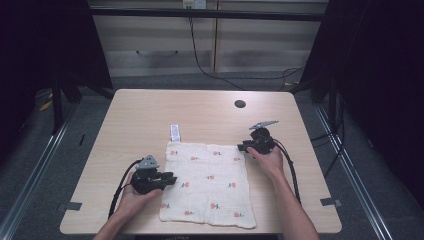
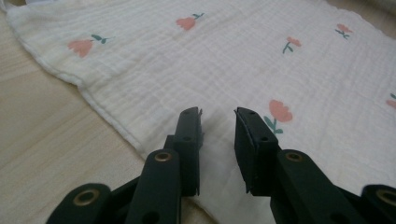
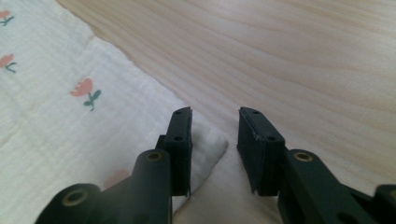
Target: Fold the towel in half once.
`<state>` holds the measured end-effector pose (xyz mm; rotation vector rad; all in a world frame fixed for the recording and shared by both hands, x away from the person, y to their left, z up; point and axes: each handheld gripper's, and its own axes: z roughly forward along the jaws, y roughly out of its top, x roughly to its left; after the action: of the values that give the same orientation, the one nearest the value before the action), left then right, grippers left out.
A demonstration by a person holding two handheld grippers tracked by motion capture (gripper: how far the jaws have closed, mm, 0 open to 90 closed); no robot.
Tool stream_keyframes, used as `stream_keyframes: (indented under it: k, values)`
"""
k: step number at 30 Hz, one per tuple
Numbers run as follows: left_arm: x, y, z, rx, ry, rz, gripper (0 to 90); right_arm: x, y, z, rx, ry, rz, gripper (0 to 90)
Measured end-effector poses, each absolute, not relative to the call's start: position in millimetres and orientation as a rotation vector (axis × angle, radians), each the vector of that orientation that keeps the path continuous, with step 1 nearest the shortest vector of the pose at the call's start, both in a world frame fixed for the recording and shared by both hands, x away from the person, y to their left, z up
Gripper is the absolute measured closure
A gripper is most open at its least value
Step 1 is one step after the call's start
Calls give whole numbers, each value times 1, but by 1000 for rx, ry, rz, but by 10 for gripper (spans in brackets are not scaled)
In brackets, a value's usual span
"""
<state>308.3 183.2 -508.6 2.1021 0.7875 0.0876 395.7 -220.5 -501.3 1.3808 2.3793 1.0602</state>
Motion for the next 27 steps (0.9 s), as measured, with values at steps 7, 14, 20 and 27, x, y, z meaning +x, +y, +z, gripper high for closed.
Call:
stream_keyframes:
  k: [7,14,20,27]
  values:
    - [304,179,-504,2141,784,103,642,389,-222,-501,1358,2363,1149,900]
    - [318,189,-488,2078,820,111,606,388,-224,-494,1355,2349,1181,827]
    - [343,196,-487,2016,892,125,584,394,-217,-504,1372,2370,1129,674]
    - [382,206,-490,1965,1030,136,553,393,-212,-506,1349,2412,1151,867]
